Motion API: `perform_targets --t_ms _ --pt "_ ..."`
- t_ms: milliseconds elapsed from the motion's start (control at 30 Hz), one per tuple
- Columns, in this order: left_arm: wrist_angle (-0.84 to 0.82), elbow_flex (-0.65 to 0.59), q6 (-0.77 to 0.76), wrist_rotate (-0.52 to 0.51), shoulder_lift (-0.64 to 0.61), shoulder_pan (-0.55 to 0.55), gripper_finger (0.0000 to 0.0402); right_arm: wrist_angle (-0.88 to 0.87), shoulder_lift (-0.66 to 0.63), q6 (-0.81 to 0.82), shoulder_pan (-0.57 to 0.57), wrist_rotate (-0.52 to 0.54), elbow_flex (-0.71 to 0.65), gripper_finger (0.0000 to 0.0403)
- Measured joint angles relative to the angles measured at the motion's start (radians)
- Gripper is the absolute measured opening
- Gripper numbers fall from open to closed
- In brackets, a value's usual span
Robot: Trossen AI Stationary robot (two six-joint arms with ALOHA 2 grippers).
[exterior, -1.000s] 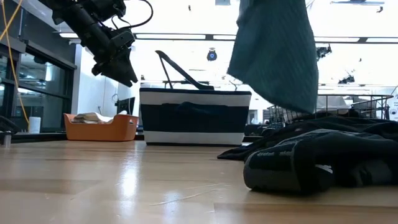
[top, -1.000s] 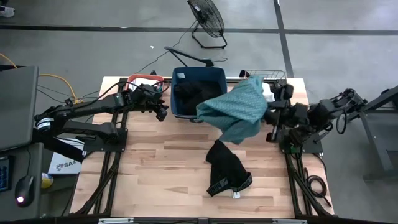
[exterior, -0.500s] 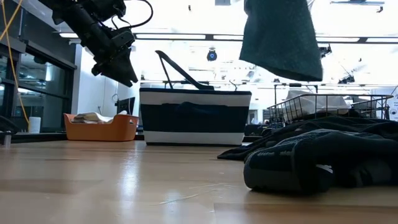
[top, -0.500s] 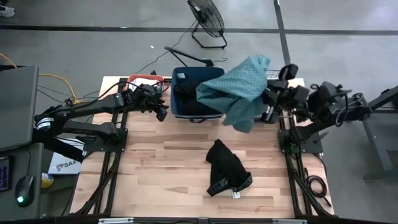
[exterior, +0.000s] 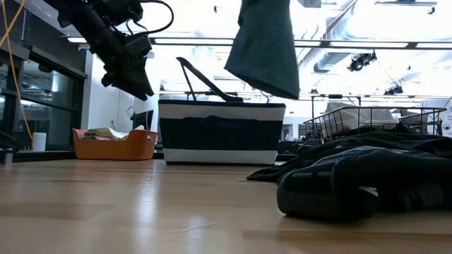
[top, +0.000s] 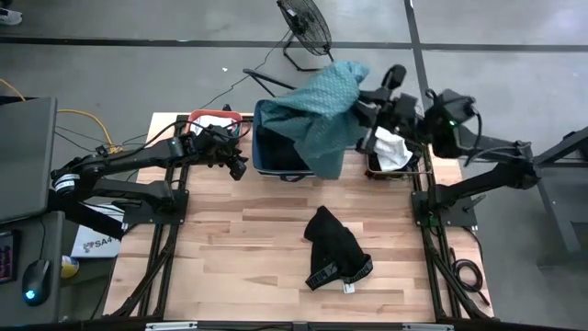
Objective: Pick & Place Cloths
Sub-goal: Put the blue shirt into the blue bin
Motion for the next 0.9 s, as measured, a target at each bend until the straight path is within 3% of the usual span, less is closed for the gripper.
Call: perform_targets --t_ms 300,433,900 --pt "0.0 0.0 0.0 0.0 0.0 0.0 0.0179 0.009 0.149 0.128 -0.211 -0.247 0.127 0.0029" --pt "0.0 0.0 0.0 0.0 0.0 0.0 0.0179 0.041 0.217 0.162 -0.283 -0.303 0.143 0.0029" --pt "0.0 0.0 0.0 0.0 0.0 0.0 0.0179 0.388 0.44 0.276 -0.428 -0.556 0.143 0.0029"
